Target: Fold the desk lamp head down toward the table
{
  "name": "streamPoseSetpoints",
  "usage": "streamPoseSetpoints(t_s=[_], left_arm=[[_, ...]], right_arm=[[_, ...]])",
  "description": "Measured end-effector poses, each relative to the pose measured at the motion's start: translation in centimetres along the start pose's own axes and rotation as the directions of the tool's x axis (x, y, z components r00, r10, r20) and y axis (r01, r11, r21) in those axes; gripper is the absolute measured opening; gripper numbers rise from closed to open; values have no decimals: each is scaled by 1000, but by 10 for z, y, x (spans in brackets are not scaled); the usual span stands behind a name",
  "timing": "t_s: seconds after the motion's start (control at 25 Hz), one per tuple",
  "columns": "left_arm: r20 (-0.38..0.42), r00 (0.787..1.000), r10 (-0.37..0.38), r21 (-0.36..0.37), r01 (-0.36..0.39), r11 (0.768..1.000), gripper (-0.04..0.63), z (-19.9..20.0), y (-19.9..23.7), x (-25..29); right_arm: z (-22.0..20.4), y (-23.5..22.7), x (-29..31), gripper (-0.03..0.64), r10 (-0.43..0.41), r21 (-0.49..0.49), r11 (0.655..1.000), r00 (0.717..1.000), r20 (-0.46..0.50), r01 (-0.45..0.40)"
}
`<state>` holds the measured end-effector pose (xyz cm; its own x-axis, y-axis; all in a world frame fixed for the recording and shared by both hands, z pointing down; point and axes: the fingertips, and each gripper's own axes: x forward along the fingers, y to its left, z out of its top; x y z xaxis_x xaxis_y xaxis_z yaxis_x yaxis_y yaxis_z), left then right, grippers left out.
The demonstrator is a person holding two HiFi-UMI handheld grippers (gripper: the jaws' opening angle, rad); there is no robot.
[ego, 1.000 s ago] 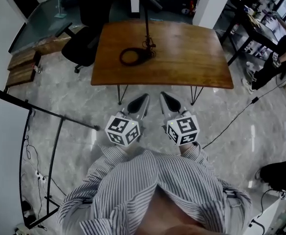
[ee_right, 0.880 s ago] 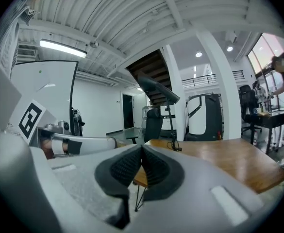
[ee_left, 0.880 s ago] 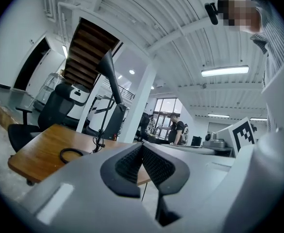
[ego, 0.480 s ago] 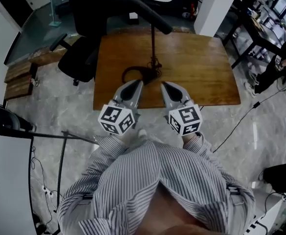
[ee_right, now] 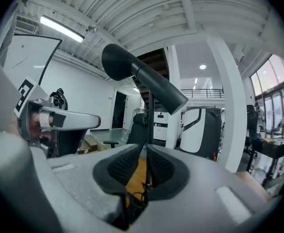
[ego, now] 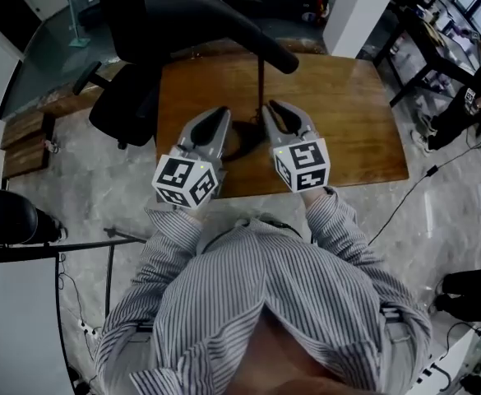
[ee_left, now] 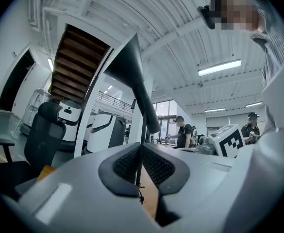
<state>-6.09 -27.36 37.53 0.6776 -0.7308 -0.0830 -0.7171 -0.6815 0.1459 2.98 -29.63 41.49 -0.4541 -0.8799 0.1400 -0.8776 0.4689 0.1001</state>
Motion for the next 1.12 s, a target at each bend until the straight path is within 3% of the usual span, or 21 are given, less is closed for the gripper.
streamPoseSetpoints(t_s=[0.12, 0.32, 0.52, 0.64, 0.76, 0.84, 1.0, 1.12], left_arm=[[-3, 1000, 5, -7, -5, 1000, 5, -2, 3, 11], [7, 999, 36, -12, -36, 999, 22, 1, 10, 18], [37, 994, 100, 82, -103, 991, 88, 23, 22, 17], [72, 987, 141, 204, -153, 967, 126, 46, 28, 8], [118, 977, 179, 325, -208, 922, 141, 71, 29, -2], [162, 968, 193, 356, -240, 903, 155, 91, 31, -10], [236, 956, 172, 388, -255, 885, 157, 125, 34, -23], [286, 946, 151, 459, -273, 845, 162, 153, 32, -30]], right_arm=[[-1, -10, 18, 80, -2, -5, 1000, 1000, -22, 2], [-5, -13, 43, 85, 27, -26, 999, 998, -50, -28], [-3, -16, 54, 67, 56, -18, 998, 998, -19, -56], [-4, -14, 56, 46, 72, 2, 997, 997, -6, -72], [-5, -14, 56, 46, 78, 19, 997, 997, 11, -78], [-4, -13, 58, 44, 81, 22, 996, 997, 14, -82], [-5, -12, 59, 44, 84, 24, 996, 996, 19, -84], [-4, -11, 60, 44, 88, 27, 996, 996, 23, -89]])
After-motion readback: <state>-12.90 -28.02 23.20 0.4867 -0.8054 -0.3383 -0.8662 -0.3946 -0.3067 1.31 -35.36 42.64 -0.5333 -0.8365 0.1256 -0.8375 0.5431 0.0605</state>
